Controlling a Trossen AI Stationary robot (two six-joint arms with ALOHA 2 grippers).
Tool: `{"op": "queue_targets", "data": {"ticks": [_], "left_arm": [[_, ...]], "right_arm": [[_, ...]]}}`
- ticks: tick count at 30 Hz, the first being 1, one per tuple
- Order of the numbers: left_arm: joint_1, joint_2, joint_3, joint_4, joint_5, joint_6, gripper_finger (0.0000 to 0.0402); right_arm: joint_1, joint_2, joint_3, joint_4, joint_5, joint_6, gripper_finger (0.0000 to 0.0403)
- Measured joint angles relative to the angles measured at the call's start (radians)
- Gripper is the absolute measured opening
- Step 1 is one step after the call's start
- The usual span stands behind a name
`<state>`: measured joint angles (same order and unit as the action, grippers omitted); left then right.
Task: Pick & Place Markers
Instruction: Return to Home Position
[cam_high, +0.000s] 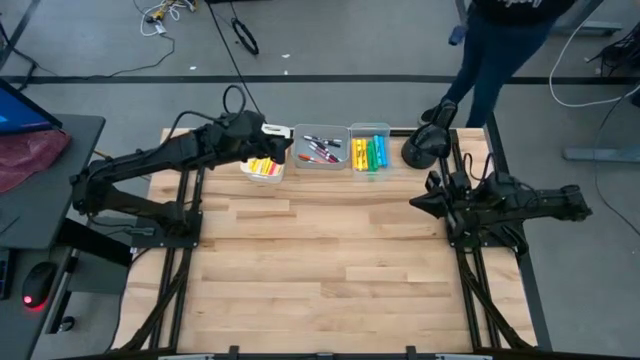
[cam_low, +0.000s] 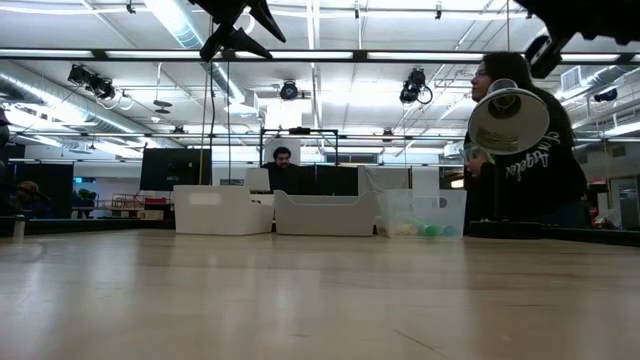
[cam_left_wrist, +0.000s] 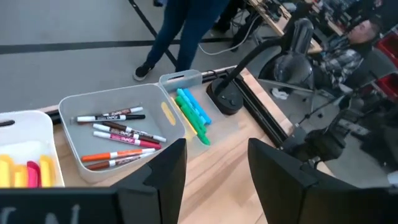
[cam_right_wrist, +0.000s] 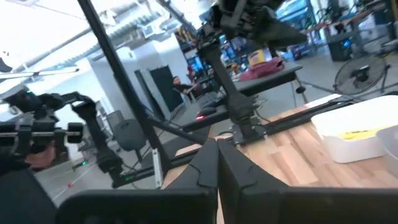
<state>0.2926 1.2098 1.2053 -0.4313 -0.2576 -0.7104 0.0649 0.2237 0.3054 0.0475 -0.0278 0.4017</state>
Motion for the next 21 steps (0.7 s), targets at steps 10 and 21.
{"op": "queue_targets", "data": {"ticks": [10,21], "left_arm": [[-0.055,0.0,0.0,0.0,-0.095,-0.065,0.0178],[-0.111,0.001,0.0,-0.002,-0.132,-0.092,0.0178]], "right_arm": [[-0.077,-0.126,-0.192,0.089,0.072,-0.045,0.0],[-0.085,-0.18,-0.29,0.076,0.188,-0.079,0.0]]}}
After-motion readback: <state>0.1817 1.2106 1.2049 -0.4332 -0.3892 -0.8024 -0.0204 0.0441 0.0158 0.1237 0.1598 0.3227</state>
